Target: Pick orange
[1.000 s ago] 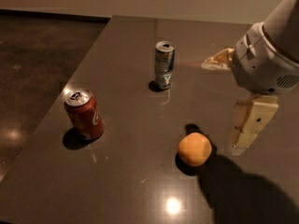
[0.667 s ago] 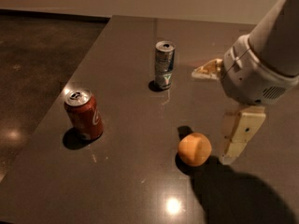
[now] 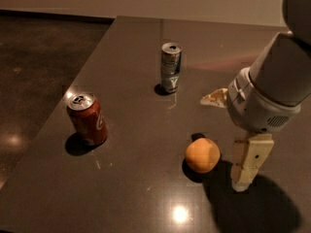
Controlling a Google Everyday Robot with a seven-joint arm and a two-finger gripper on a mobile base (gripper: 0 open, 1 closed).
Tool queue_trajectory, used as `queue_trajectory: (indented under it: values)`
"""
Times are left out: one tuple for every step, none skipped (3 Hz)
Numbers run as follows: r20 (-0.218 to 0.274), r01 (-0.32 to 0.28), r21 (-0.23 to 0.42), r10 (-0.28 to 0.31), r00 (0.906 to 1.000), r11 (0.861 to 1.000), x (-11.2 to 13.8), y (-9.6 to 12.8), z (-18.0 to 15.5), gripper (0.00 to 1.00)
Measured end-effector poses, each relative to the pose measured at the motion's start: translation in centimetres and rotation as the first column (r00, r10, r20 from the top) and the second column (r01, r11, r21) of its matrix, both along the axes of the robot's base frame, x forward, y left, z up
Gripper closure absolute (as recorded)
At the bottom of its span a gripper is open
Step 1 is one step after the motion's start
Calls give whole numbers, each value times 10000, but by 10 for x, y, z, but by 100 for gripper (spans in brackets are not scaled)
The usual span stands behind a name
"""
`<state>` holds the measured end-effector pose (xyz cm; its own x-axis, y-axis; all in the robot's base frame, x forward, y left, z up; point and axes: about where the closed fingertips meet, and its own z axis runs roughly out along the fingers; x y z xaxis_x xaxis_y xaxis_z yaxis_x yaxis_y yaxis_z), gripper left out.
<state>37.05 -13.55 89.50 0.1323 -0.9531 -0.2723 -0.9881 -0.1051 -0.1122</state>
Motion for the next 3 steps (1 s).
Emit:
queue_trajectory:
  values:
    - [-190, -479, 25, 480, 9987, 9988, -11, 12, -15, 0]
    - [-232, -872, 111, 875, 9959, 9961, -13, 25, -26, 0]
    - [-202, -1000, 60, 1001, 9948, 9950, -9, 30, -34, 18]
